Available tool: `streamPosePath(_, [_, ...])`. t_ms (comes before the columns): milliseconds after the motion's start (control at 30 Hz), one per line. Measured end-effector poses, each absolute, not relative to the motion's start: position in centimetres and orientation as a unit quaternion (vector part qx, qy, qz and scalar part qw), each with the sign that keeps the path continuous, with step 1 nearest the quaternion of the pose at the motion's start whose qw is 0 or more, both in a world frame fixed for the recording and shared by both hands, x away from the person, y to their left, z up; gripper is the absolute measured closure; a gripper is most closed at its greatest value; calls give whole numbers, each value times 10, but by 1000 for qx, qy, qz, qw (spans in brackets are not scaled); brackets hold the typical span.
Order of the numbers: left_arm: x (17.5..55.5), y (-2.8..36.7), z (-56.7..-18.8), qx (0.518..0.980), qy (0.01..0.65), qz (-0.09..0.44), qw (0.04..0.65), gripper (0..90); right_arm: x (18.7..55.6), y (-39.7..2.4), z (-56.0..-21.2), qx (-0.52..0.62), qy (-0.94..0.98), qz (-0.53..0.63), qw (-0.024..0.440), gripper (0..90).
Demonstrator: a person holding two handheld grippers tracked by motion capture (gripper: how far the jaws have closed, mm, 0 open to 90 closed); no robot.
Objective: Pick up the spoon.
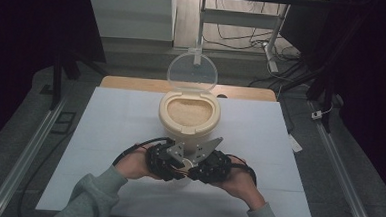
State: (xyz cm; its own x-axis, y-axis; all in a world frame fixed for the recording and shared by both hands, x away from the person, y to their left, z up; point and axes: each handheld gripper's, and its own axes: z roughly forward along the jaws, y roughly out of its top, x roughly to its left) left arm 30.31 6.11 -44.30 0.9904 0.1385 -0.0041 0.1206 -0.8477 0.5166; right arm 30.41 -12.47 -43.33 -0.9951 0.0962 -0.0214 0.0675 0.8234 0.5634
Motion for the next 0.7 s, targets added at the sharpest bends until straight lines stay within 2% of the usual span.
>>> streamPosePath(67, [303,60,-444,962,61,13,266,710,303,-124,-434,37,953,299,26,791])
streamPosePath(233, [301,58,-446,966,36,-1,257,782,299,-123,-434,8,954,297,32,789])
streamPosePath(433, [301,60,-446,965,44,3,259,792,299,-125,-433,13,952,304,35,773])
streamPosePath(533, [302,63,-445,961,57,17,268,793,303,-134,-427,44,936,345,48,693])
streamPosePath(600, [302,65,-443,958,67,26,277,793,304,-137,-425,52,932,356,54,675])
streamPosePath(633, [302,66,-443,957,72,31,281,793,306,-143,-422,74,922,375,64,626])
streamPosePath(700, [303,68,-442,954,80,38,288,794,307,-145,-421,82,917,385,66,610])
